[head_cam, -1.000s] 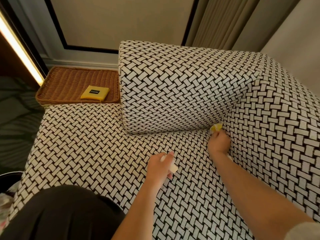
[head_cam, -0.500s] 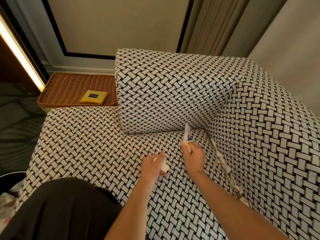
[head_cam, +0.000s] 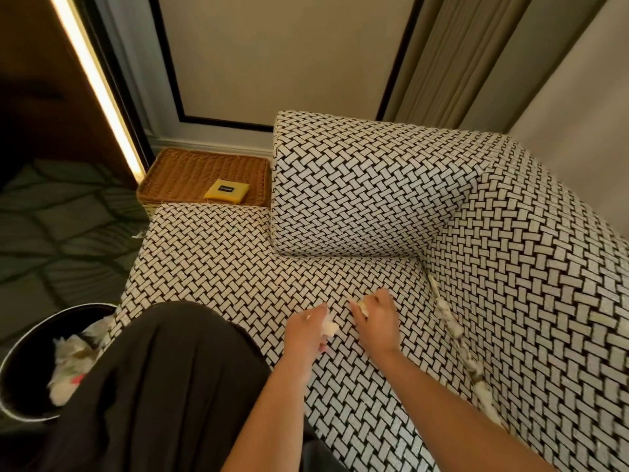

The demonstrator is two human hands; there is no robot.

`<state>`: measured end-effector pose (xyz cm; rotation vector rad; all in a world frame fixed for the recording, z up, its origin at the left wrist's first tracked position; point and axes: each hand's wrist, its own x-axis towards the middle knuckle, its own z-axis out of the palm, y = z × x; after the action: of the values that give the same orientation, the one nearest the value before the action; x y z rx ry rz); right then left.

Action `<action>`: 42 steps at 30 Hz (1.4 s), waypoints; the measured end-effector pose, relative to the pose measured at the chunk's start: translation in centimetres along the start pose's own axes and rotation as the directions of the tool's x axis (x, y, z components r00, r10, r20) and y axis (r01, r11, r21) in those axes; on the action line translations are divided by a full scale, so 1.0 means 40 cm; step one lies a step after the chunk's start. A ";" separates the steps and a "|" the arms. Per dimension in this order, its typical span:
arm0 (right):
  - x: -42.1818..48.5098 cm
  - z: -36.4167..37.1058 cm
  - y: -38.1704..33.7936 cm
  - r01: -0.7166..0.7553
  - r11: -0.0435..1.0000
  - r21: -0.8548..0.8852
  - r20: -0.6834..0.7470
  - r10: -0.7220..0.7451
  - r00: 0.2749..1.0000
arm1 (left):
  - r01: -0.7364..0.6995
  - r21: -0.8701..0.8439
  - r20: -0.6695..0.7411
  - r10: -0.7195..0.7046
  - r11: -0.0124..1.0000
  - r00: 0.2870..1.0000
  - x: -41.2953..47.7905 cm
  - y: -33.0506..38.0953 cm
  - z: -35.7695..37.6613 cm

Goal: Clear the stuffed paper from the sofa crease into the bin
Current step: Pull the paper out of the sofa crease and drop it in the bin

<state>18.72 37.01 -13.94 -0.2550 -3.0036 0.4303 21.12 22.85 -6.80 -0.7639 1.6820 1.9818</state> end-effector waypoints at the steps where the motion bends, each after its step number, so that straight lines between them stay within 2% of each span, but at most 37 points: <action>1: -0.006 -0.002 0.001 0.031 0.999 0.017 0.033 -0.031 0.999 | 0.004 -0.037 -0.003 -0.004 0.999 1.000 -0.015 0.005 -0.007; 3: -0.010 -0.016 -0.003 0.048 0.995 0.086 0.099 -0.056 0.993 | 0.014 -0.121 -0.004 -0.015 0.993 1.000 -0.049 0.025 -0.031; 6: 0.000 -0.061 -0.044 -0.039 0.961 0.275 0.145 -0.001 0.989 | 0.008 -0.234 0.014 -0.004 0.972 1.000 -0.096 0.059 -0.082; 9: 0.014 -0.097 -0.125 -0.122 0.820 0.559 0.193 0.015 0.981 | -0.058 -0.258 0.043 0.071 0.964 0.997 -0.132 0.096 -0.138; 12: 0.017 -0.120 -0.237 -0.108 0.760 0.641 0.244 -0.068 0.967 | -0.079 -0.385 0.087 0.121 0.920 0.989 -0.173 0.145 -0.197; 17: -0.008 -0.174 -0.452 -0.015 0.641 0.767 0.231 -0.255 0.939 | -0.259 -0.295 0.028 0.279 0.920 0.960 -0.213 0.195 -0.329; 21: -0.042 -0.186 -0.609 0.085 0.642 0.762 0.230 -0.390 0.892 | -0.363 -0.169 -0.068 0.356 0.916 0.932 -0.214 0.205 -0.458; 25: -0.062 -0.153 -0.752 0.161 0.640 0.752 0.251 -0.503 0.827 | -0.348 -0.187 -0.160 0.321 0.919 0.934 -0.204 0.197 -0.602; 27: -0.059 -0.127 -0.808 0.066 0.623 0.780 0.332 -0.500 0.800 | -0.311 -0.252 -0.205 0.263 0.916 0.943 -0.190 0.187 -0.669; 29: -0.056 -0.083 -0.866 -0.044 0.636 0.770 0.468 -0.517 0.717 | -0.285 -0.306 -0.259 0.209 0.908 0.943 -0.165 0.170 -0.736; 31: -0.052 -0.031 -0.910 0.052 0.713 0.699 0.521 -0.559 0.645 | -0.269 -0.339 -0.313 0.162 0.901 0.936 -0.131 0.155 -0.792; 34: -0.036 0.035 -0.975 0.277 0.750 0.600 0.501 -0.623 0.601 | -0.261 -0.354 -0.397 0.108 0.898 0.911 -0.063 0.125 -0.869; 38: 0.008 0.116 -1.032 0.374 0.782 0.499 0.534 -0.617 0.578 | -0.241 -0.369 -0.514 0.018 0.898 0.858 0.022 0.080 -0.954; 42: 0.036 0.212 -1.080 0.431 0.806 0.406 0.579 -0.592 0.561 | -0.317 -0.371 -0.607 0.030 0.873 0.794 0.099 0.090 -1.019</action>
<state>9.78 -5.90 -9.56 1.0372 -3.4071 0.9503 21.26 -18.00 -11.29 -1.5848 1.6419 2.4990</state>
